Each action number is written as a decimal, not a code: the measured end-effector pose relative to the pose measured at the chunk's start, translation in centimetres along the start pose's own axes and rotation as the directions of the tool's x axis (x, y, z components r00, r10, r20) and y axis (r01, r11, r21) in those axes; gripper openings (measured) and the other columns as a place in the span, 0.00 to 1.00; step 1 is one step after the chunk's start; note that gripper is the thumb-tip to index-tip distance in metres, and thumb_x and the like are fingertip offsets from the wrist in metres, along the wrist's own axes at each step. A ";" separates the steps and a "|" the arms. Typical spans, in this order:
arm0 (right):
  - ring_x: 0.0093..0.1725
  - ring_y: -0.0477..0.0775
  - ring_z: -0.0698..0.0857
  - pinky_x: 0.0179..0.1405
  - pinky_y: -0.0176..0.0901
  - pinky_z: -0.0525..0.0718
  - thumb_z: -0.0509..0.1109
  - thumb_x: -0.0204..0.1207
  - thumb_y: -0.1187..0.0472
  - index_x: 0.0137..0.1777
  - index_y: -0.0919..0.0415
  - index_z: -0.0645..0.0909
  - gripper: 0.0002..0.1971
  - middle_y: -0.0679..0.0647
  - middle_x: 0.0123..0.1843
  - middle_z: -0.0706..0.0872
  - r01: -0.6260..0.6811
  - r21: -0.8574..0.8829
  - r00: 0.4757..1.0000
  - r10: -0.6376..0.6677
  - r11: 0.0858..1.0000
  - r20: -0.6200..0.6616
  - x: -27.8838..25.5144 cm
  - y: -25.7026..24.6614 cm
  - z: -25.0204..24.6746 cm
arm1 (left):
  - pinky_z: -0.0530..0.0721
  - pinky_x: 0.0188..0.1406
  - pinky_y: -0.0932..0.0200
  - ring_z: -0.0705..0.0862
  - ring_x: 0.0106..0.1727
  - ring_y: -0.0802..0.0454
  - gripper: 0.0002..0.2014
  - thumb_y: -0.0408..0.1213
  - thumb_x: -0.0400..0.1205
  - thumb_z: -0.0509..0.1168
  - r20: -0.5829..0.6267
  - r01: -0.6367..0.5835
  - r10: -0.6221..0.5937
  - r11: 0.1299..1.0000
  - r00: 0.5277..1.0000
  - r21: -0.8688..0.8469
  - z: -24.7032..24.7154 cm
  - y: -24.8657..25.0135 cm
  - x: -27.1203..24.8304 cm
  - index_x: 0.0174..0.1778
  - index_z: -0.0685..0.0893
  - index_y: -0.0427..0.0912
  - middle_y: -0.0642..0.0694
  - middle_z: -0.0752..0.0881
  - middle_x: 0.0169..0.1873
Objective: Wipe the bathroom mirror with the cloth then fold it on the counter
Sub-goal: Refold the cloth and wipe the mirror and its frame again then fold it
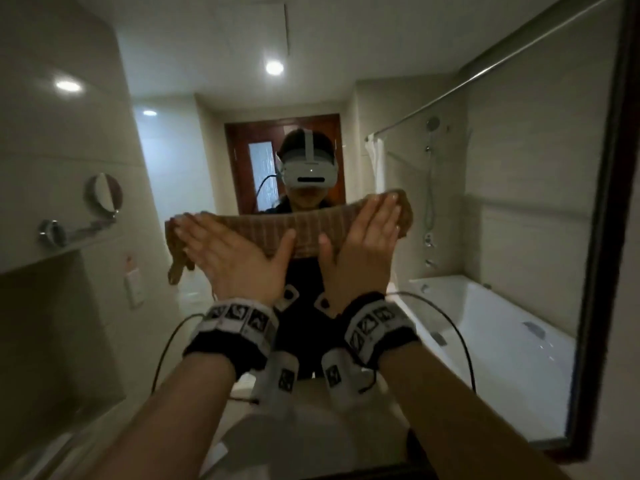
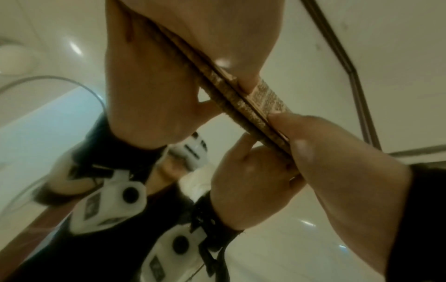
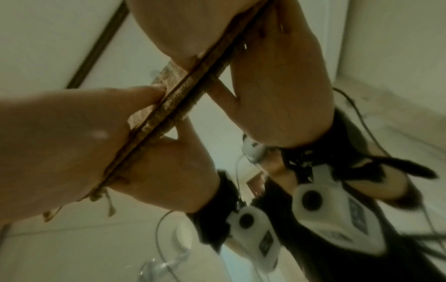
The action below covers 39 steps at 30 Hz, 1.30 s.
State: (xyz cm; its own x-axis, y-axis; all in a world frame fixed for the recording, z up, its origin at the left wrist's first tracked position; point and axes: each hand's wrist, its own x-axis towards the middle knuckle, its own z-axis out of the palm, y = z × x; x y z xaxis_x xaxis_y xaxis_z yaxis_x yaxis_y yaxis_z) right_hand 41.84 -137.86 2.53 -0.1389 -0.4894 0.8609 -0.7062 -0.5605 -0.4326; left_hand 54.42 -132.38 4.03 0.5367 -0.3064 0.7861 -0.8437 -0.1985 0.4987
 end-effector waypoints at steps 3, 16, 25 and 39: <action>0.84 0.66 0.40 0.83 0.57 0.42 0.51 0.79 0.38 0.83 0.70 0.39 0.46 0.69 0.85 0.39 0.045 -0.042 0.999 -0.044 0.998 0.016 8.0 -1.6 -2.8 | 0.35 0.81 0.40 0.37 0.83 0.31 0.64 0.78 0.70 0.51 -0.082 0.003 -0.004 1.000 0.997 -0.002 -1.5 5.8 6.0 0.80 0.37 0.25 0.26 0.37 0.81; 0.84 0.63 0.40 0.83 0.55 0.41 0.48 0.81 0.36 0.84 0.66 0.36 0.44 0.65 0.85 0.36 0.036 -0.070 0.996 -0.042 0.997 -0.082 19.2 -3.4 -6.4 | 0.31 0.80 0.43 0.35 0.83 0.36 0.63 0.79 0.70 0.50 -0.144 -0.024 0.011 0.996 0.990 -0.085 -4.3 14.8 13.7 0.81 0.35 0.29 0.30 0.35 0.82; 0.84 0.64 0.40 0.83 0.56 0.41 0.46 0.81 0.37 0.84 0.67 0.37 0.43 0.66 0.85 0.37 0.034 -0.108 0.992 -0.047 0.994 -0.119 19.2 -3.5 -6.0 | 0.34 0.81 0.43 0.35 0.84 0.37 0.63 0.79 0.69 0.48 -0.172 -0.022 0.009 0.997 0.985 -0.077 -3.8 14.8 13.9 0.81 0.36 0.29 0.30 0.36 0.82; 0.85 0.65 0.43 0.84 0.56 0.44 0.47 0.79 0.37 0.84 0.68 0.40 0.44 0.67 0.85 0.41 0.174 -0.120 0.977 -0.186 0.977 -0.100 18.2 -1.1 -6.2 | 0.37 0.82 0.42 0.36 0.84 0.38 0.60 0.79 0.71 0.44 -0.192 -0.011 0.014 1.000 0.981 0.020 -2.4 14.0 11.0 0.82 0.36 0.30 0.31 0.37 0.83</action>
State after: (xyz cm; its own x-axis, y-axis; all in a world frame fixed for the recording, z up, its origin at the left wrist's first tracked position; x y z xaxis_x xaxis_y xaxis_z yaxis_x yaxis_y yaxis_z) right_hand 35.80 -142.04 20.35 -0.0734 -0.3074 0.9487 -0.7975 -0.5531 -0.2410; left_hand 48.50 -136.31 20.58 0.5139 -0.1248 0.8487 -0.8492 -0.2143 0.4827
